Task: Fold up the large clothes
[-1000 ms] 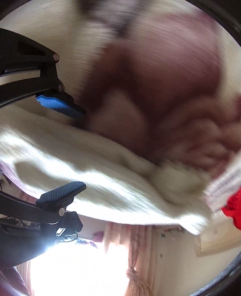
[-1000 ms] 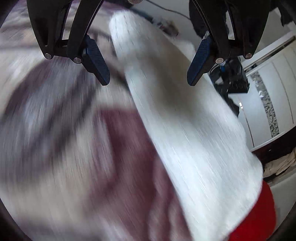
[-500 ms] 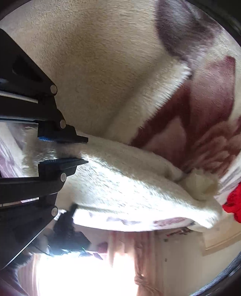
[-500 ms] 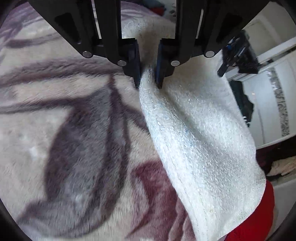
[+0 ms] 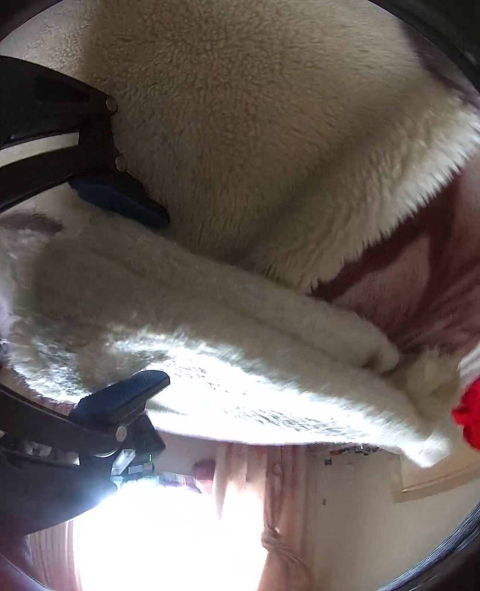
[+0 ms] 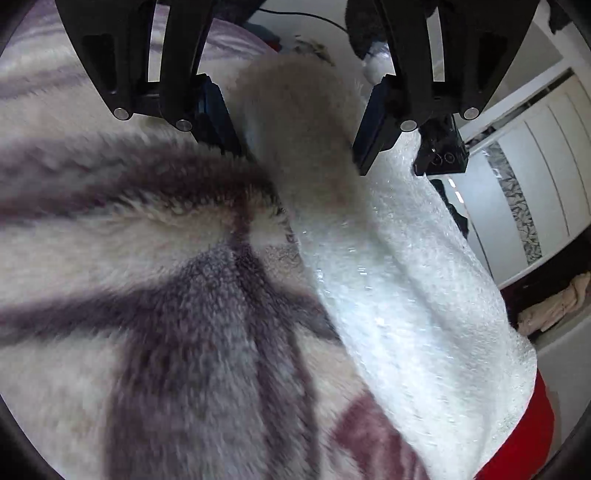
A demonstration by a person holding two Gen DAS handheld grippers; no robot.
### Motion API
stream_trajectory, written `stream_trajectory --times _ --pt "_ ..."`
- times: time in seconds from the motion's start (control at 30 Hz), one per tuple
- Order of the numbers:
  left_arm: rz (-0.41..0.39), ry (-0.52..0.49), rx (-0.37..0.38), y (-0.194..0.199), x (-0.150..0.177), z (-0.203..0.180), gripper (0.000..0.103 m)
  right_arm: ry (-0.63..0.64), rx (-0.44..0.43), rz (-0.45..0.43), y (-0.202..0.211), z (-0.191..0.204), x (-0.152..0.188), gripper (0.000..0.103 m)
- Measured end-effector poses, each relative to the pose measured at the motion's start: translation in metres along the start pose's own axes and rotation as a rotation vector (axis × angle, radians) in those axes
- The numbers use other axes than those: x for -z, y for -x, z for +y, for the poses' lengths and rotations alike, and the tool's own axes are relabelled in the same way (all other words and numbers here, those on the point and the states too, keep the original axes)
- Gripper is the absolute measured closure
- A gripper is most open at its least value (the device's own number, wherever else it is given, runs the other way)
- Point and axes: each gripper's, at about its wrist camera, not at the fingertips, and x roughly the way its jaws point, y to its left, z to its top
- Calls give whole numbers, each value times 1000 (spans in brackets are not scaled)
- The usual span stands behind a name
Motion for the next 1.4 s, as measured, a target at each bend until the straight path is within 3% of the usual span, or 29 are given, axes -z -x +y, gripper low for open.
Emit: stream_trajectory --times 0.03,0.07,0.1,0.13,0.3,0.47,0.67,0.73,0.8,0.83,0.9,0.97,1.07,1.2,1.23,1.27,1.33,1.37,1.4 --pt "-12 -4 -1 2 2 -3 76 9 -21 -15 -9 0 2 41" --pt "-29 -1 14 7 4 -4 78 21 -28 -50 -8 1 4 63" --pt "-59 -8 12 14 8 -6 81 36 -43 -66 -11 4 6 73" --pt "-75 -18 10 20 13 -7 82 42 -40 -69 -13 9 10 76" --pt "-164 -22 25 55 50 -29 84 78 -30 -115 0 38 43 83" --pt "-196 30 28 83 101 -37 84 102 -36 -75 35 37 92 84" --pt "-126 118 -15 78 193 -32 83 87 -12 10 81 -17 160 84" --pt "-69 150 -46 63 219 -21 77 87 45 24 86 -39 176 84" --pt "-21 200 -62 56 224 -15 70 68 128 52 92 -69 182 79" --pt "-13 213 -76 61 223 -12 64 33 150 57 90 -79 178 74" --pt "-18 210 -123 74 219 -18 62 1 199 67 88 -88 172 61" --pt "-41 191 -172 95 211 -35 57 41 278 45 96 -79 171 47" --pt "-111 109 -232 120 194 -74 53 112 330 -1 121 -59 171 45" --pt "-238 -79 -205 105 119 -158 55 249 402 -103 149 -17 149 46" --pt "-256 -142 -200 89 93 -184 64 277 402 -132 149 -1 127 49" --pt "-260 -180 -189 75 71 -201 83 303 407 -152 148 16 118 60" --pt "-239 -207 -190 37 24 -222 87 331 424 -189 143 49 95 65" --pt "-240 -210 -232 17 -13 -222 93 340 428 -209 142 64 81 65" --pt "-228 -202 -278 6 -23 -225 94 348 437 -227 142 78 67 65"
